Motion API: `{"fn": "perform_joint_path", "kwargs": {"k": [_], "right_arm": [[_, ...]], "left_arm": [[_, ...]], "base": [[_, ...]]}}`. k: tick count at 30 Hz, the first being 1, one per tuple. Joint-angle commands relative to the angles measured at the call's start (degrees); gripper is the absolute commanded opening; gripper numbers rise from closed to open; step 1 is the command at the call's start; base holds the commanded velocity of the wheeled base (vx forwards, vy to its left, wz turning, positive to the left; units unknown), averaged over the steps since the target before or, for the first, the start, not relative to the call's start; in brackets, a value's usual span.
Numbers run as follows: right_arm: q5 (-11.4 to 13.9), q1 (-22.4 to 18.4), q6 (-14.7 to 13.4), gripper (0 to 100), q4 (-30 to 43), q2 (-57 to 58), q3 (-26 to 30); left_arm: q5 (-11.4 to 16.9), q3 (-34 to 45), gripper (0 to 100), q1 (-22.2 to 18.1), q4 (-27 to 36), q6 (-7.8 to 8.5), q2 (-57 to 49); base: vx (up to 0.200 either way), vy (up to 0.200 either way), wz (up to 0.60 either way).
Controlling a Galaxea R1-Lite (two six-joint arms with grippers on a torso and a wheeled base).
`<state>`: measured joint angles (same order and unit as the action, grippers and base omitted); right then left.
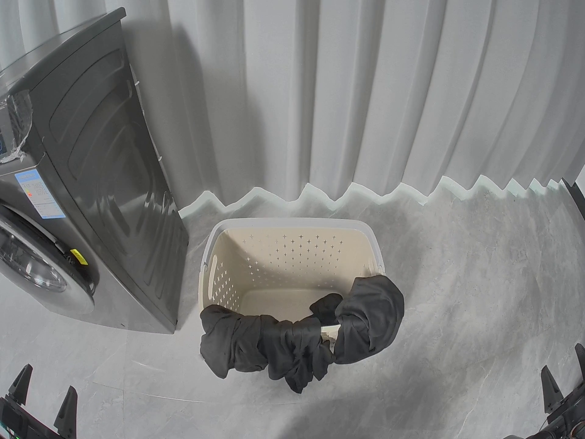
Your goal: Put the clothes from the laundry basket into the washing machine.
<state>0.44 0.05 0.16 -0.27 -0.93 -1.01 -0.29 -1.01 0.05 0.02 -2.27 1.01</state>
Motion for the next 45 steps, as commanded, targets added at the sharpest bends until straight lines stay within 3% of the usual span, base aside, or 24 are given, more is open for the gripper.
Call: {"fn": "perform_joint_path", "kwargs": {"k": [1, 40, 45], "right_arm": [[0.00, -0.05, 0.02, 100, 0.09, 0.93, 1.01], [0.00, 0.04, 0.02, 100, 0.00, 0.93, 1.01], [0.00, 0.04, 0.02, 100, 0.09, 0.93, 1.01]], "left_arm": [[-0.06, 1.01, 100, -0.05, -0.02, -0.02, -0.92], [0.03, 1.01, 100, 0.04, -0.02, -0.02, -0.92], [-0.06, 1.01, 100, -0.05, -0.02, -0.02, -0.92]], "base": [[0.200, 0.000, 0.00], [0.046, 0.000, 0.00], [0.200, 0.000, 0.00]]}}
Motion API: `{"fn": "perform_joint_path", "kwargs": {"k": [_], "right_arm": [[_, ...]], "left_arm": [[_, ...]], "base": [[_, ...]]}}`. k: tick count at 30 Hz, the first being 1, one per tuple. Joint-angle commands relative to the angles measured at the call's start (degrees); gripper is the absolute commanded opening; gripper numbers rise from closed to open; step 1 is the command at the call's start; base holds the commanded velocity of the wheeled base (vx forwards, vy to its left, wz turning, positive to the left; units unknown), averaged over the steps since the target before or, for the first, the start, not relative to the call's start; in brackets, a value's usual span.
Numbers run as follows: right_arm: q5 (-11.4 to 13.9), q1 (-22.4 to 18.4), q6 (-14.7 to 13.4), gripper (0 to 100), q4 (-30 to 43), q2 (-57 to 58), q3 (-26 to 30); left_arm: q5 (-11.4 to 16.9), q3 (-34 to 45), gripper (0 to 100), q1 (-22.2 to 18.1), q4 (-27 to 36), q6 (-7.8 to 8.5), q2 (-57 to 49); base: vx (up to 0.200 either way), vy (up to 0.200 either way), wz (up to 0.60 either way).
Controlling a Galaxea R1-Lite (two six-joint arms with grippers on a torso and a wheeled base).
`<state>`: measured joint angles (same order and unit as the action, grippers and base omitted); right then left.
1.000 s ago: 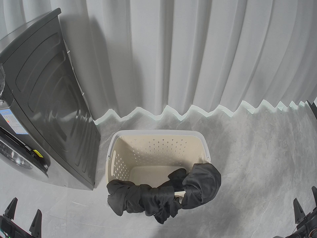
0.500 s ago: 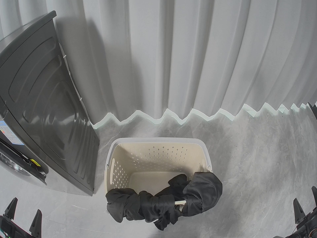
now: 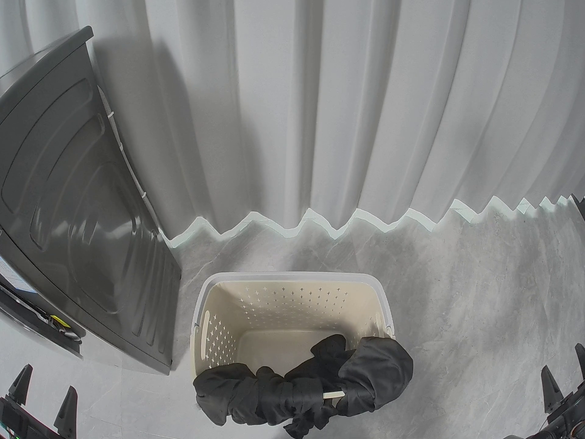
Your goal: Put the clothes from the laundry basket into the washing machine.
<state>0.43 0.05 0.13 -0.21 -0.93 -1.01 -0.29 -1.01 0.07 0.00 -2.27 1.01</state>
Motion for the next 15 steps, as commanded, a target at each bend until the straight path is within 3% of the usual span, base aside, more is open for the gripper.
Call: {"fn": "perform_joint_path", "kwargs": {"k": [1, 13, 15], "right_arm": [[0.01, 0.04, 0.04, 100, -0.06, 0.93, 1.01], [0.01, 0.04, 0.04, 100, -0.06, 0.93, 1.01], [0.01, 0.04, 0.04, 100, -0.06, 0.93, 1.01]], "left_arm": [[-0.06, 0.92, 100, 0.01, 0.00, -0.02, -0.92], [-0.06, 1.01, 100, 0.01, 0.00, -0.02, -0.92], [-0.06, 1.01, 100, -0.07, 0.00, -0.02, -0.92]], "base": [[0.200, 0.000, 0.00], [0.000, 0.000, 0.00], [0.200, 0.000, 0.00]]}}
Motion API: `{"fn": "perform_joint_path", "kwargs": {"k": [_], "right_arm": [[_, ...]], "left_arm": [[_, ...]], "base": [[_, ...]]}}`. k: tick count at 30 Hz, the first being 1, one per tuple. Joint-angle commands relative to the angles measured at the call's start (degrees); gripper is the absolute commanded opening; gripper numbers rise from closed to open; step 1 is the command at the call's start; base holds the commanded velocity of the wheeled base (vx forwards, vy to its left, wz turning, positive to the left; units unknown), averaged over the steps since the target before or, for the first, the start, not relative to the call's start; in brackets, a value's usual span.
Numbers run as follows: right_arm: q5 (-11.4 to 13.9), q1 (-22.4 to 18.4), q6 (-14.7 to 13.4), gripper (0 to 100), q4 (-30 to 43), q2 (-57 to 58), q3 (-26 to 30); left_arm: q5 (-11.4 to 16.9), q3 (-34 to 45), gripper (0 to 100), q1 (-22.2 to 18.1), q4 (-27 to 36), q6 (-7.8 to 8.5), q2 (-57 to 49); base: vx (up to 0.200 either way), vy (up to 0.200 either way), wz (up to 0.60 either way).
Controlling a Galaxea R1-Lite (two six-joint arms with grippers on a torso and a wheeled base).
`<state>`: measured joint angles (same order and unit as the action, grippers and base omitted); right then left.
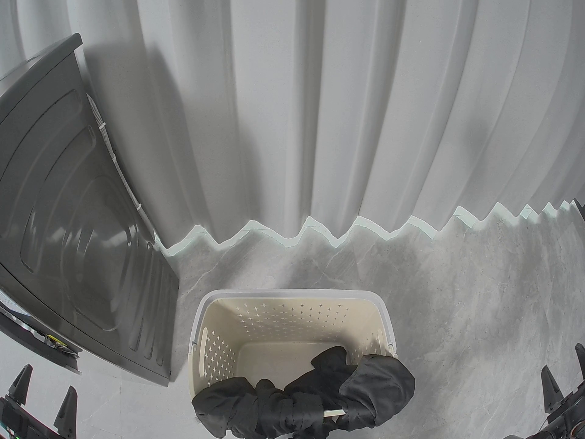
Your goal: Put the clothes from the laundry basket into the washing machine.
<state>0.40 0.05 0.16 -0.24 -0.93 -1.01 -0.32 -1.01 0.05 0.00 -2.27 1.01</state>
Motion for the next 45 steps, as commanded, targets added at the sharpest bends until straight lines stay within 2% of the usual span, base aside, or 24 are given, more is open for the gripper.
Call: {"fn": "perform_joint_path", "kwargs": {"k": [1, 13, 19, 45], "right_arm": [[0.04, 0.04, 0.02, 100, -0.02, 0.93, 1.01], [0.04, 0.04, 0.02, 100, -0.02, 0.93, 1.01], [0.04, 0.04, 0.02, 100, -0.02, 0.93, 1.01], [0.04, 0.04, 0.02, 100, -0.02, 0.93, 1.01]], "left_arm": [[0.05, 0.92, 100, 0.04, 0.00, -0.02, -0.92], [-0.03, 1.01, 100, -0.05, 0.00, -0.02, -0.92], [-0.03, 1.01, 100, -0.05, 0.00, -0.02, -0.92], [-0.03, 1.01, 100, 0.04, 0.00, -0.02, -0.92]], "base": [[0.200, 0.000, 0.00], [0.000, 0.000, 0.00], [0.200, 0.000, 0.00], [0.000, 0.000, 0.00]]}}
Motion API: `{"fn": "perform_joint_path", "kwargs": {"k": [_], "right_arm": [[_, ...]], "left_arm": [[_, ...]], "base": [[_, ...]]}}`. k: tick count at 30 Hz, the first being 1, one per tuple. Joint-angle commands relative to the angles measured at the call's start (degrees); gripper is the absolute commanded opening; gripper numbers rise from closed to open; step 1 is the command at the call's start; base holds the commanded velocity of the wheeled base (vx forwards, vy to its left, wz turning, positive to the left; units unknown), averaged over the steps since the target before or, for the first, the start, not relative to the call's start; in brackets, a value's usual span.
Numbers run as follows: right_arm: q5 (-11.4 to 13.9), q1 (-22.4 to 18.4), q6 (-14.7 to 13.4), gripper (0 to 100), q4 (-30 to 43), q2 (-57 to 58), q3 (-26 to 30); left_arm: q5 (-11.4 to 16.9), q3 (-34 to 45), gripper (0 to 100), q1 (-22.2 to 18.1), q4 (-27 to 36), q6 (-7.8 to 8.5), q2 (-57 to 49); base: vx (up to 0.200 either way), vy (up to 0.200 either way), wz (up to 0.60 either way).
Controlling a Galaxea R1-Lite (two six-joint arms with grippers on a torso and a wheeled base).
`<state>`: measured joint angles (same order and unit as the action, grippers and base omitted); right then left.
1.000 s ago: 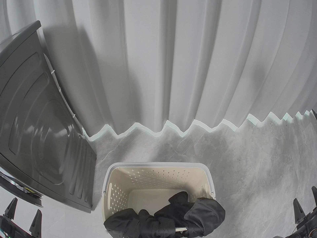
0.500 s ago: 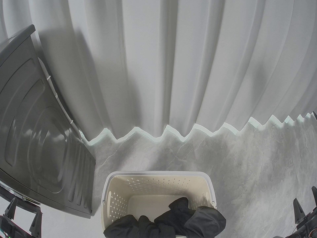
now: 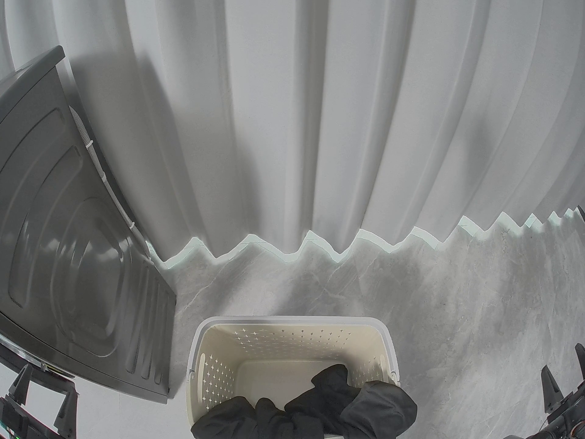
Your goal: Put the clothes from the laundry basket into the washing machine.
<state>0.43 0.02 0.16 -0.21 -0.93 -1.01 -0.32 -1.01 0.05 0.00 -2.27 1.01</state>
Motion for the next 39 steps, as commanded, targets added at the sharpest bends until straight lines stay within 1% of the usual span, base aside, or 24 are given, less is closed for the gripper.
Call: {"fn": "perform_joint_path", "kwargs": {"k": [1, 22, 25, 39], "right_arm": [[0.01, 0.06, 0.02, 100, -0.06, 0.93, 1.01], [0.01, -0.02, 0.02, 100, -0.06, 0.93, 1.01], [0.01, -0.02, 0.02, 100, -0.06, 0.93, 1.01], [0.01, -0.02, 0.02, 100, -0.06, 0.93, 1.01]], "left_arm": [[-0.03, 1.01, 100, -0.05, 0.00, -0.02, -0.92], [0.05, 1.01, 100, -0.05, 0.00, -0.02, -0.92], [-0.03, 1.01, 100, 0.04, 0.00, -0.02, -0.92], [-0.03, 1.01, 100, 0.04, 0.00, -0.02, -0.92]], "base": [[0.000, 0.000, 0.00], [0.000, 0.000, 0.00], [0.200, 0.000, 0.00], [0.000, 0.000, 0.00]]}}
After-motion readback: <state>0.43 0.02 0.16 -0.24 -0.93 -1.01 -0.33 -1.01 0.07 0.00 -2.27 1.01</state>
